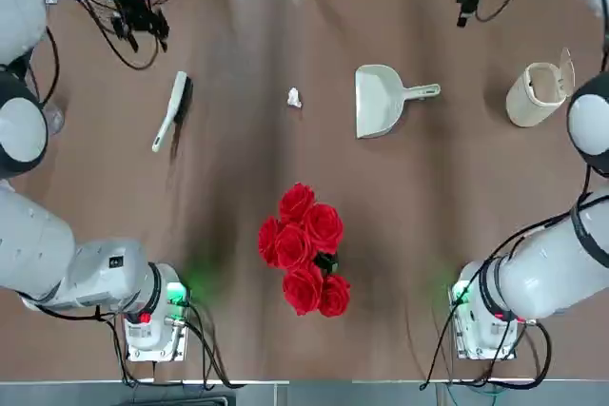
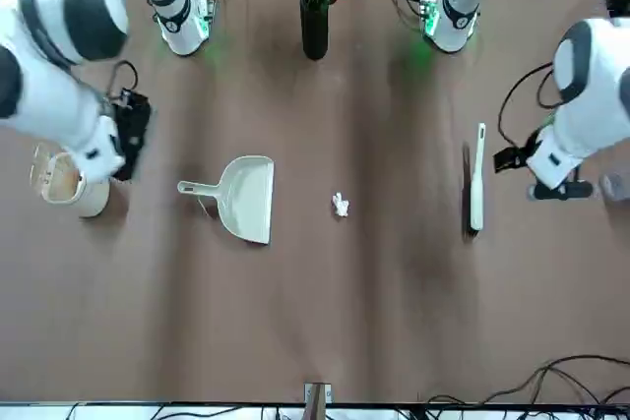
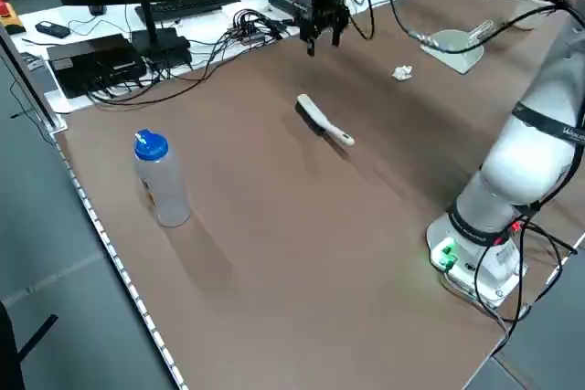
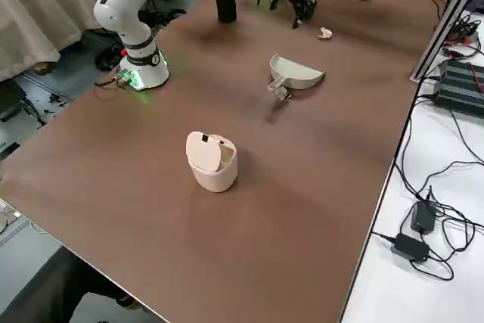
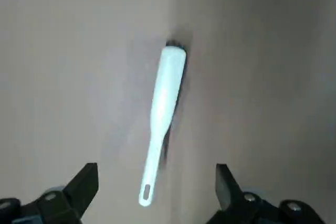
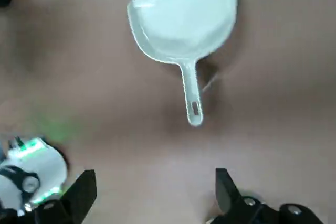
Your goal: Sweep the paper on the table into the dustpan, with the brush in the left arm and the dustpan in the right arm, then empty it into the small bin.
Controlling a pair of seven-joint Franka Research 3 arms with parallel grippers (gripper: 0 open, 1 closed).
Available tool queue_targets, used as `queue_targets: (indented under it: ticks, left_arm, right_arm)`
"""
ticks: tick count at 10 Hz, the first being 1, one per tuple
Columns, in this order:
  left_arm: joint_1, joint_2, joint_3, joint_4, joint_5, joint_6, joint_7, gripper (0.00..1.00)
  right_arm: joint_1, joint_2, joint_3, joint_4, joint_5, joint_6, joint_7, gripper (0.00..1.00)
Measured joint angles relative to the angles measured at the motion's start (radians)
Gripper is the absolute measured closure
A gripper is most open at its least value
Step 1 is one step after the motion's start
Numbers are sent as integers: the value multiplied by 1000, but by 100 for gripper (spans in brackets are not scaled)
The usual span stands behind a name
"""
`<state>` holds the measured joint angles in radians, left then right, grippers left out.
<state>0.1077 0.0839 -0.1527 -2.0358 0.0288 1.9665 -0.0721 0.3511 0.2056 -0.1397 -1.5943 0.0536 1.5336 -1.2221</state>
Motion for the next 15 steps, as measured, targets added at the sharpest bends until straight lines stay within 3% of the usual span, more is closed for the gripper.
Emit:
queue_targets:
  ticks: [4, 7, 11, 15]
  left_arm:
    - [4, -15, -16, -263, 38, 179, -15, 3]
    - [45, -14, -16, -396, 68, 311, -21, 9]
    - [53, 13, -16, -443, 69, 347, -21, 33]
    - [57, 15, -16, -450, 134, 347, -22, 38]
  right_arm:
    - [12, 6, -5, -289, -1, 309, -224, 0]
    - [12, 6, -5, -424, -1, 482, -237, 1]
    - [37, 15, -3, -486, -1, 611, -240, 1]
    - [51, 98, -3, -510, -1, 734, -240, 1]
